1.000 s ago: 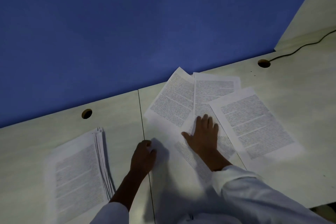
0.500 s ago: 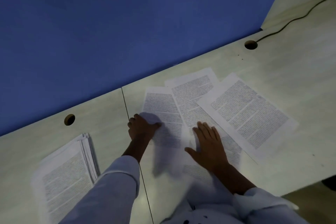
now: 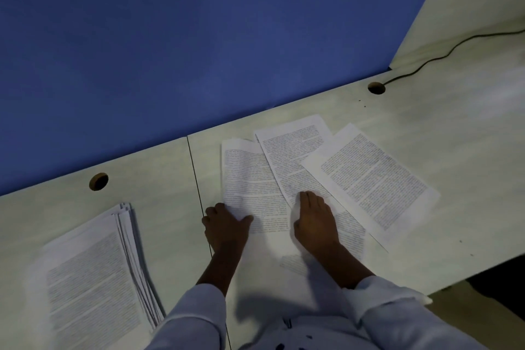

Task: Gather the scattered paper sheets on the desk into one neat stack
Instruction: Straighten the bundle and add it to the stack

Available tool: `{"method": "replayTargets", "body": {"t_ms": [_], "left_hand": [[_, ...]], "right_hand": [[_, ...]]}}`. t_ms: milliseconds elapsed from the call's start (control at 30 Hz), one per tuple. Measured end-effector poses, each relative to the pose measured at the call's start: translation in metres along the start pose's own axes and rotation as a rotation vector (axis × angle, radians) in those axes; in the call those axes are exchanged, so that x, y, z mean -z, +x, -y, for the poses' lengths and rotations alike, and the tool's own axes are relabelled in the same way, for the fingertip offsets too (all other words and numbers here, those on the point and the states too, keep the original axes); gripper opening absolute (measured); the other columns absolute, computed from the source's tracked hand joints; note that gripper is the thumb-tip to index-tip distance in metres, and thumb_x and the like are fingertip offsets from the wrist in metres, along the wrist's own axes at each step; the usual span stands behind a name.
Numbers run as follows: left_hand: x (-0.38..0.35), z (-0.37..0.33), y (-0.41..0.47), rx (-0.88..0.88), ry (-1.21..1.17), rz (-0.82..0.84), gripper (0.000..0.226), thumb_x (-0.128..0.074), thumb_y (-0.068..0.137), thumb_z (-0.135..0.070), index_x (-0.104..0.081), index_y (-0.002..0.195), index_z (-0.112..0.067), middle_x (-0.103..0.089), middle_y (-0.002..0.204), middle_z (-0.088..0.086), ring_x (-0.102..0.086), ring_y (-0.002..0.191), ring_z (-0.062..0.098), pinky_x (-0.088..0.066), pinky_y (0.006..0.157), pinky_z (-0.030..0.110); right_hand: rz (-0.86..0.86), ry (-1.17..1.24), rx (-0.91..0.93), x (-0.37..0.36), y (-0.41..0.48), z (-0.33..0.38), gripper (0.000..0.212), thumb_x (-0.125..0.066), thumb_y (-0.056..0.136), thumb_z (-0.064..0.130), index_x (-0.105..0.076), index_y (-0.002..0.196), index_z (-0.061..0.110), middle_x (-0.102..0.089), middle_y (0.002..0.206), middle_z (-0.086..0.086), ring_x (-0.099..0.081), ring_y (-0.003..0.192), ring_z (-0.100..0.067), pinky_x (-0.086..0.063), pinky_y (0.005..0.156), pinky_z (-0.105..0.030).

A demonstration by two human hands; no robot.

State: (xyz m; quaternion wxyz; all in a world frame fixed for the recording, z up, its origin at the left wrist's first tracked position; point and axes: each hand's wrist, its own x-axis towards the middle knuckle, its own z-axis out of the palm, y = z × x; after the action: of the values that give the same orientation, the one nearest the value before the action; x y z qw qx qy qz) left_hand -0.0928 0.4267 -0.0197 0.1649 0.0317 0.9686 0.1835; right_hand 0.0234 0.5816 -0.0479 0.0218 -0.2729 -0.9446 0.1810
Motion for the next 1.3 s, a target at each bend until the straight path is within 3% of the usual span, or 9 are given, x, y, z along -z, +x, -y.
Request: {"method": "replayTargets", "body": {"t_ms": [133,333,567,767,900,1033,1100,1200,1300], "left_hand": [[0.0,0.0,-0.01,0.039,-0.038,-0.009,0.083,-0.084,0.066,-0.044,-0.043,0.123,0.001,-0.053,0.123,0.021,-0.051,0.114,0.039,-0.046,0.092,0.045],[-0.001,-0.004,-0.022,0.097,-0.118,0.078,0.078,-0.082,0.07,-0.037,-0.039,0.125,-0.003,-0.056,0.124,0.018,-0.058,0.113,0.037,-0.05,0.092,0.043],[-0.011,-0.006,-0.046,0.109,-0.017,0.021,0.075,-0.079,0.071,-0.045,-0.043,0.122,-0.004,-0.053,0.122,0.014,-0.052,0.115,0.033,-0.048,0.091,0.041],[-0.016,-0.013,-0.05,0.157,-0.121,0.008,0.073,-0.079,0.072,-0.034,-0.039,0.125,-0.003,-0.054,0.123,0.017,-0.054,0.114,0.037,-0.049,0.092,0.045],[-0.014,-0.016,-0.054,0.168,-0.141,0.011,0.064,-0.076,0.073,-0.03,-0.042,0.121,-0.005,-0.06,0.116,0.015,-0.061,0.105,0.035,-0.051,0.084,0.041],[-0.009,-0.015,-0.051,0.251,-0.267,0.107,0.06,-0.079,0.071,-0.028,-0.047,0.116,-0.006,-0.065,0.102,0.009,-0.064,0.089,0.028,-0.048,0.069,0.031],[-0.008,-0.014,-0.048,0.257,-0.302,0.132,0.054,-0.079,0.071,-0.027,-0.051,0.115,-0.01,-0.063,0.096,0.005,-0.06,0.082,0.023,-0.047,0.068,0.029],[-0.01,-0.014,-0.043,0.216,-0.289,0.17,0.039,-0.077,0.073,-0.025,-0.062,0.107,-0.013,-0.066,0.093,0.003,-0.062,0.084,0.023,-0.044,0.068,0.025],[-0.013,-0.021,-0.04,0.149,-0.227,0.191,0.02,-0.071,0.077,-0.025,-0.071,0.092,-0.011,-0.065,0.077,0.001,-0.06,0.071,0.019,-0.039,0.054,0.02]], "right_hand": [[-0.058,0.054,0.051,0.006,0.004,-0.015,0.049,-0.034,0.07,0.014,-0.062,0.107,-0.001,-0.062,0.092,-0.014,-0.058,0.078,-0.03,-0.052,0.069,-0.041],[-0.013,0.157,-0.019,0.013,0.024,-0.033,0.039,-0.065,0.066,0.004,-0.064,0.105,0.002,-0.059,0.095,-0.016,-0.057,0.083,-0.034,-0.05,0.069,-0.038],[0.008,-0.094,-0.085,0.008,0.028,-0.012,0.048,-0.068,0.069,0.038,-0.059,0.098,0.002,-0.057,0.092,-0.016,-0.056,0.081,-0.034,-0.046,0.062,-0.038],[-0.03,-0.157,-0.119,0.004,0.031,-0.004,0.043,-0.059,0.063,0.036,-0.057,0.09,0.003,-0.056,0.087,-0.015,-0.055,0.077,-0.031,-0.047,0.061,-0.038],[-0.041,-0.033,-0.077,0.006,0.038,-0.017,0.038,-0.062,0.061,0.029,-0.058,0.088,0.003,-0.056,0.083,-0.014,-0.056,0.072,-0.032,-0.045,0.054,-0.035],[0.026,0.384,-0.223,0.022,0.047,-0.041,0.02,-0.065,0.081,0.024,-0.062,0.096,0.011,-0.06,0.094,-0.006,-0.059,0.085,-0.025,-0.05,0.072,-0.036],[0.084,0.525,-0.248,0.031,0.048,-0.051,0.006,-0.06,0.086,0.02,-0.058,0.081,0.018,-0.059,0.081,0.0,-0.059,0.079,-0.021,-0.047,0.07,-0.033],[0.146,0.554,-0.202,0.037,0.033,-0.046,0.021,-0.057,0.087,0.019,-0.047,0.069,0.022,-0.054,0.072,0.004,-0.058,0.073,-0.02,-0.046,0.066,-0.033],[0.279,0.484,-0.142,0.027,-0.002,-0.025,0.016,-0.063,0.086,0.032,-0.059,0.096,0.022,-0.059,0.094,0.002,-0.061,0.091,-0.021,-0.048,0.079,-0.031]]}}
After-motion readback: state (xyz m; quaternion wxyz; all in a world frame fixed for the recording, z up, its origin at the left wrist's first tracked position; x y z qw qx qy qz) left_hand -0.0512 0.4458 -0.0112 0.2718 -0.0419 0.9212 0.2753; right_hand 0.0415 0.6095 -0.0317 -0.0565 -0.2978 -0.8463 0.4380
